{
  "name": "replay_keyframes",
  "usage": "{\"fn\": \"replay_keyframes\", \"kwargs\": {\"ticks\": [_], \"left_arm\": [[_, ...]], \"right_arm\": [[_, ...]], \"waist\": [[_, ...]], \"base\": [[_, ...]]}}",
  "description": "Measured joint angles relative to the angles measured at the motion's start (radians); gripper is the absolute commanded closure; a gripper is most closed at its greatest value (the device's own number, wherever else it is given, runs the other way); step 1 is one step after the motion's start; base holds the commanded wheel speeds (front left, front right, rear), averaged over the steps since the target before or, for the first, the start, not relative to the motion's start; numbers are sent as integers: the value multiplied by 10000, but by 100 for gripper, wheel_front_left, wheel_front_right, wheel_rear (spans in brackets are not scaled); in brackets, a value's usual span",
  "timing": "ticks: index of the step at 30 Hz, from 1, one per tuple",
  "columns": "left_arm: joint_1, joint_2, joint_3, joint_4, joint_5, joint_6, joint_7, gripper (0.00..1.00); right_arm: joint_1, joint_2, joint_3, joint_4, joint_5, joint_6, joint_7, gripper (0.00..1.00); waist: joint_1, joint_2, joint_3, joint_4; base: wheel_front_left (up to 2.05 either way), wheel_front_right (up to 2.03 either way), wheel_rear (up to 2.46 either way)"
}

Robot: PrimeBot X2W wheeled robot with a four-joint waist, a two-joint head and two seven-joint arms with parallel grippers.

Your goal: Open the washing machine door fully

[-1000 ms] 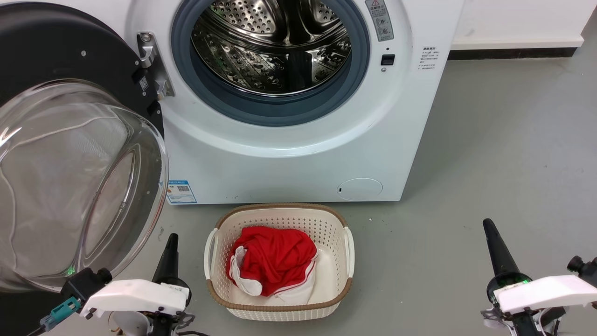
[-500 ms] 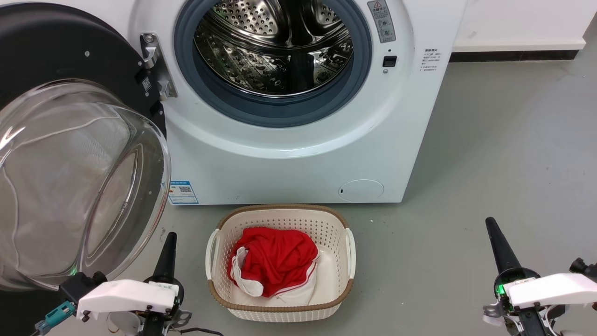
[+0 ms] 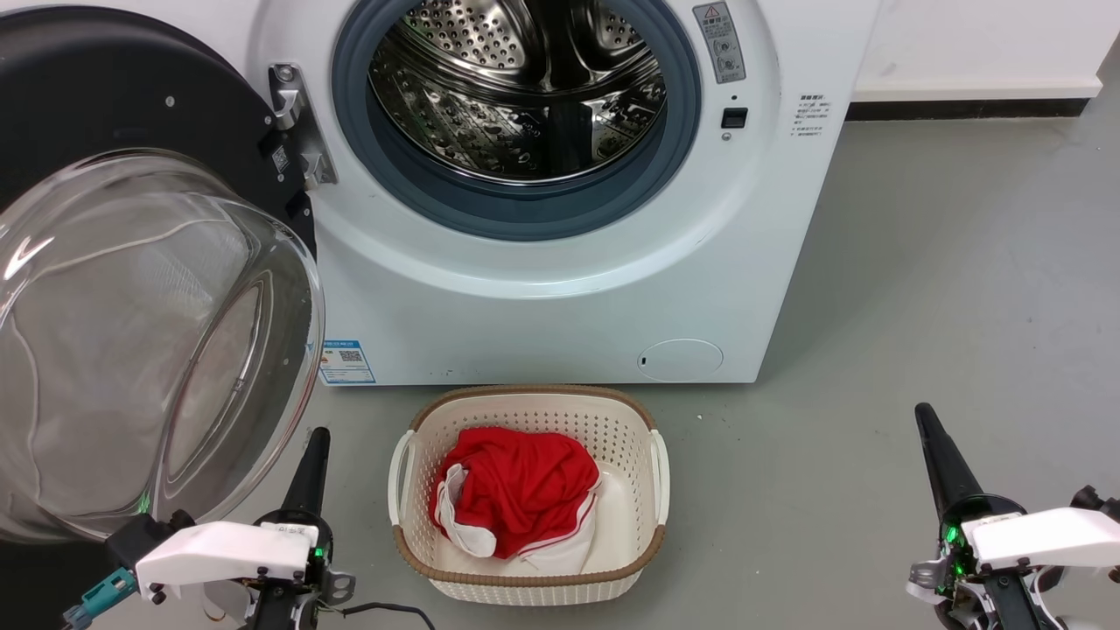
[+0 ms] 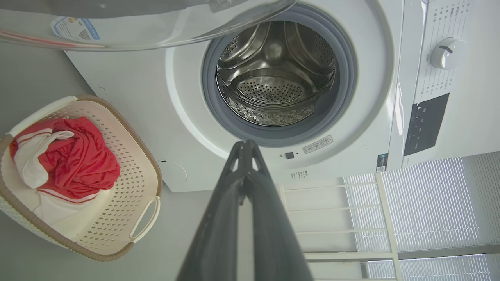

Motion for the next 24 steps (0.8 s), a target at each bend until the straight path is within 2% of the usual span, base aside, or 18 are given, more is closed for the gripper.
{"fn": "replay_keyframes", "kwargs": {"ticks": [24], "left_arm": [[-98, -169, 479, 142, -1716, -439, 493, 100]], "right_arm": [[-243, 15, -221, 378, 1887, 0, 305, 100]], "waist": [[0, 0, -73, 82]], "base": [[0, 0, 0]]}}
